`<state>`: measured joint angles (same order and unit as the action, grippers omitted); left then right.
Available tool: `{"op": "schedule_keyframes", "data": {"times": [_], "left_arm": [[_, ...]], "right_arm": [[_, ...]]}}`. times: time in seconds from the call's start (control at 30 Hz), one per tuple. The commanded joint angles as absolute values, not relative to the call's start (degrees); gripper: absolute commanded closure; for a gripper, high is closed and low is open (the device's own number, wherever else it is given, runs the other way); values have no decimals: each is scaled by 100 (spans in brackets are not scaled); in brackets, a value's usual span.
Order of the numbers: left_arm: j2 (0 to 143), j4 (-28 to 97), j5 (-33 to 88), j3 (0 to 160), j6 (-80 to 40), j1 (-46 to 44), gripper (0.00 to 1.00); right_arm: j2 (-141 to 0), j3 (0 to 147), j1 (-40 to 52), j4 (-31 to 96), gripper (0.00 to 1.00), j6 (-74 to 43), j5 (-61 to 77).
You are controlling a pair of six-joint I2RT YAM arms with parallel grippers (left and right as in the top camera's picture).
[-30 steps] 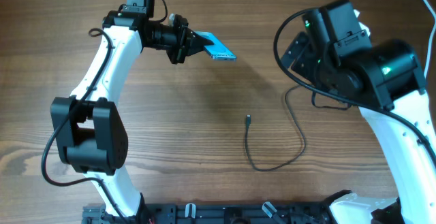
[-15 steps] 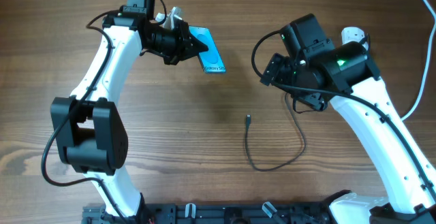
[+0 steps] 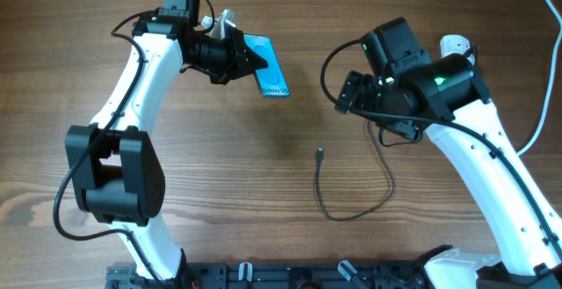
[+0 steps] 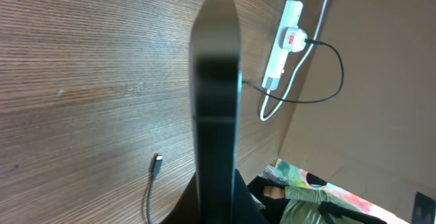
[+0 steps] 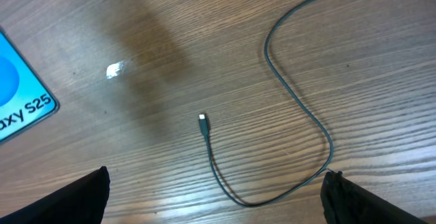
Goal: Plug charger to phone and switch on socket
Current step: 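Lower the right gripper onto the black USB-C cable end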
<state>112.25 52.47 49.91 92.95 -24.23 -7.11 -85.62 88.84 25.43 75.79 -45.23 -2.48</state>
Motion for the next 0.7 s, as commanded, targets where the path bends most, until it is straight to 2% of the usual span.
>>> {"op": "schedule_keyframes", "data": {"times": [0.0, 0.2, 0.37, 0.43, 0.5, 0.67], "left_arm": [[11019, 5231, 4720, 9301, -2268, -701, 96], [11021, 5236, 4327, 9301, -2268, -701, 96], [11026, 5234, 4276, 9301, -2268, -701, 96], [11026, 5234, 4198, 9301, -2270, -701, 96], [11026, 5234, 4185, 9301, -2272, -703, 96], [11026, 5231, 4036, 9301, -2272, -845, 96]], "right_arm": [[-8593, 8836, 2554, 7614, 0, -4338, -73], [-8595, 8711, 2554, 7590, 0, -4056, -80], [-8628, 7854, 2554, 7011, 1, -4071, -8], [-8715, 7638, 2556, 6812, 5, -4018, 213], [-8997, 7592, 2637, 6729, 5, -3610, 537], [-9806, 7592, 2985, 6617, 8, -3942, 475]]}}
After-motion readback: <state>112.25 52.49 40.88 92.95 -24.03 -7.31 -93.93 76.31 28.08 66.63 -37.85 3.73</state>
